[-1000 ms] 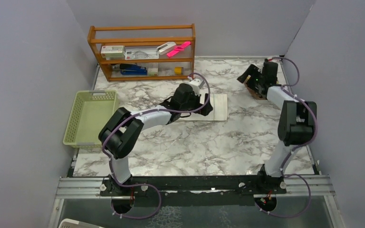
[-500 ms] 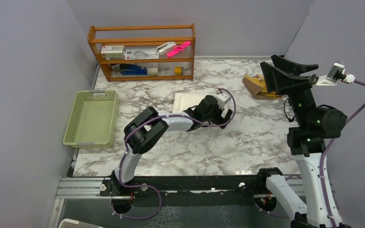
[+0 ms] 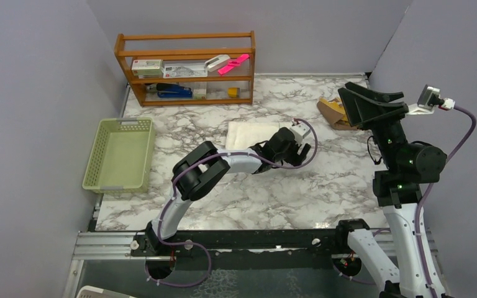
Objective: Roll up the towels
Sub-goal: Flatten out the towel at the center of the board.
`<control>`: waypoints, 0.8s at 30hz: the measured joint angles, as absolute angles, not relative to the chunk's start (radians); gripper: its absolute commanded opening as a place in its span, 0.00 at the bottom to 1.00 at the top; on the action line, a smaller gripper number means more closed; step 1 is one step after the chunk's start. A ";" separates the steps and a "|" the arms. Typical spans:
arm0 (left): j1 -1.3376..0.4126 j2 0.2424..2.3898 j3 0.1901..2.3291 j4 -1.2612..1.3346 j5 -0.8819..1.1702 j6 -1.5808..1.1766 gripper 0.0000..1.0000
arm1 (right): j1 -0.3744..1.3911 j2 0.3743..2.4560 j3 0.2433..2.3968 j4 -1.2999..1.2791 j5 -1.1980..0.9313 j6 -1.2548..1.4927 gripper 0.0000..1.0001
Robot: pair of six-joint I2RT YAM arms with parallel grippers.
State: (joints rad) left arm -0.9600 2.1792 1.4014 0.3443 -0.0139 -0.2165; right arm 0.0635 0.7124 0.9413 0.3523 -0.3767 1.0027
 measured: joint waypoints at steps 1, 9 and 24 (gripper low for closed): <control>-0.962 2.179 1.403 0.344 -0.022 -0.214 0.73 | 0.064 0.711 0.941 0.353 -0.375 1.008 1.00; -0.976 2.187 1.412 0.325 -0.096 -0.196 0.55 | 0.064 0.702 0.903 0.416 -0.374 1.066 1.00; -0.992 2.245 1.480 0.254 -0.228 -0.158 0.27 | 0.064 0.702 0.872 0.479 -0.376 1.107 1.00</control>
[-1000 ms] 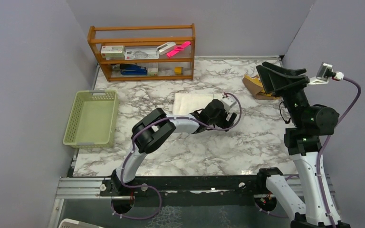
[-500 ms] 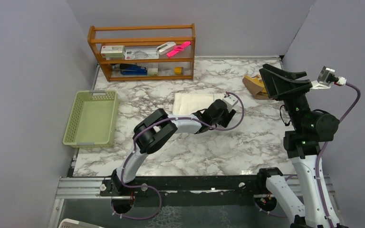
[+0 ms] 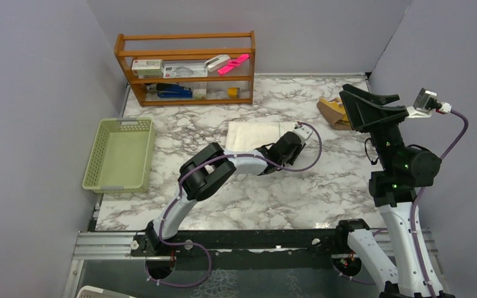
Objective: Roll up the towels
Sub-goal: Flatten out the towel at the center of the board.
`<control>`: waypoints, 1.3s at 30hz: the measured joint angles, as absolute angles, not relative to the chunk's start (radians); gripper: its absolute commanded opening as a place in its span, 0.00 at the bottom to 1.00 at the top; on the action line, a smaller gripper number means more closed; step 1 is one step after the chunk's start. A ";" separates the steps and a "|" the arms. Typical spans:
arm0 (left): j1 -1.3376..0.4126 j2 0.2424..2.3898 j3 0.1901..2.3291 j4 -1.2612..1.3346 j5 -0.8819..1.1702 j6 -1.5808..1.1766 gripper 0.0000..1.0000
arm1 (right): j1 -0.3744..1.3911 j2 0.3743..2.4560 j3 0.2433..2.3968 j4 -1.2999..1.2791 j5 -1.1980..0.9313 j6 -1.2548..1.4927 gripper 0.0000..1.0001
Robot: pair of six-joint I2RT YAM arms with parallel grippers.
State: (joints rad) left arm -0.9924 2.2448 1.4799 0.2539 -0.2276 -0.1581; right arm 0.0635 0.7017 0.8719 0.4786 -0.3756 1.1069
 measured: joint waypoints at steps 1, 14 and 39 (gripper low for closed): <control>-0.992 2.245 1.480 0.253 -0.231 -0.157 0.22 | 0.064 0.701 0.869 0.481 -0.376 1.107 1.00; -0.995 2.215 1.470 0.206 -0.258 -0.154 0.10 | 0.064 0.693 0.836 0.515 -0.374 1.121 1.00; -0.995 2.130 1.422 0.120 -0.241 -0.174 0.53 | 0.064 0.682 0.811 0.516 -0.373 1.122 1.00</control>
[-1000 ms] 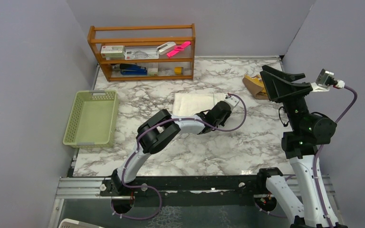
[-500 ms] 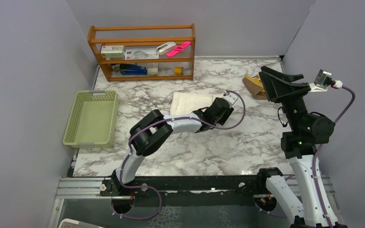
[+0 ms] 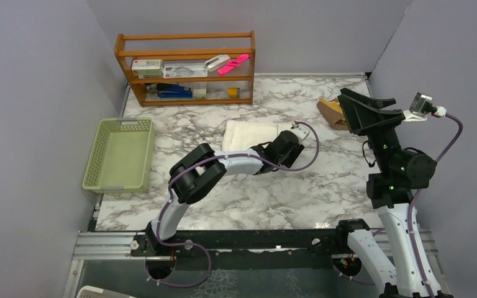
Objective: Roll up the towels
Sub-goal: Flatten out the towel at the center of the board.
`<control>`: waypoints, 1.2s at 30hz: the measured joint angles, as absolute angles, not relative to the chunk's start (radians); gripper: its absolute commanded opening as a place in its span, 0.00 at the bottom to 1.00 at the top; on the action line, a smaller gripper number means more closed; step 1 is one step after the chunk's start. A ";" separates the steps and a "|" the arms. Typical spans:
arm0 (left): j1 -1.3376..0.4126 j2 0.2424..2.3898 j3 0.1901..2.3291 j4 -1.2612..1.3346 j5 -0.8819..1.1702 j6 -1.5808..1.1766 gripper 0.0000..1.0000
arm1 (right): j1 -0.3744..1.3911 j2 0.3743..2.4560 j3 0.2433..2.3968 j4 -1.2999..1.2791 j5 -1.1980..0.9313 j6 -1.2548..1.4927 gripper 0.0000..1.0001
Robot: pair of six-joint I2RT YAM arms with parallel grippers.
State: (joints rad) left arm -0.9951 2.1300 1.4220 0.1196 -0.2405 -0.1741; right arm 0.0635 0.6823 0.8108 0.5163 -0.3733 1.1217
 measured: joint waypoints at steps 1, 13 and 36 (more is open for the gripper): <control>-0.995 2.130 1.420 0.121 -0.227 -0.177 0.53 | 0.064 0.682 0.810 0.516 -0.373 1.122 1.00; -0.995 2.132 1.396 0.136 -0.157 -0.204 0.50 | 0.064 0.682 0.796 0.526 -0.372 1.126 1.00; -0.994 2.082 1.429 0.032 -0.265 -0.119 0.00 | 0.068 0.679 0.748 0.469 -0.301 1.021 1.00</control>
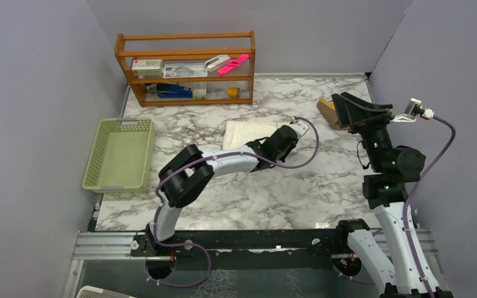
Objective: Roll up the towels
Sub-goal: Flatten out the towel at the center of the board.
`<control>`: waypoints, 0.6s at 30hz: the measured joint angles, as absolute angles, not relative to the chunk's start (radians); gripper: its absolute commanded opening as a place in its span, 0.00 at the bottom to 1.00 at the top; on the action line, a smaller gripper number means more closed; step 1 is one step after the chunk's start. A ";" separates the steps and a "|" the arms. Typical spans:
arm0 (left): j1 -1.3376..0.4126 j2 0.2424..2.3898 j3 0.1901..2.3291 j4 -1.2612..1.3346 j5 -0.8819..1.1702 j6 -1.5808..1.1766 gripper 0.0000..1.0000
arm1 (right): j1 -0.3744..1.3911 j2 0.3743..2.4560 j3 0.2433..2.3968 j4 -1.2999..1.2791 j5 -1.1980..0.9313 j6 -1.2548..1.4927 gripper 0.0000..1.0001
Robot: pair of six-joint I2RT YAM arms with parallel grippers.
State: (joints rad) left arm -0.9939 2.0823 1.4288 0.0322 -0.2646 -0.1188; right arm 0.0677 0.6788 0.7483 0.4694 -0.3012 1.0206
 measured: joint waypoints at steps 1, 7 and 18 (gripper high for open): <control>-0.991 2.046 1.421 0.021 -0.273 -0.109 0.00 | 0.070 0.681 0.743 0.450 -0.283 0.984 1.00; -0.938 1.728 1.326 0.002 -0.305 -0.088 0.00 | 0.088 0.793 0.733 0.326 -0.173 0.790 0.98; -0.739 1.369 1.104 -0.067 -0.317 -0.117 0.00 | 0.135 1.222 0.613 0.276 -0.286 0.612 0.90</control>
State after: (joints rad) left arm -0.7395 1.3685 1.1038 -0.0673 -0.3172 -0.1173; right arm 0.1352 1.2217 0.6128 0.2764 -0.2855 0.6117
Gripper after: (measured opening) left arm 0.029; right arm 0.898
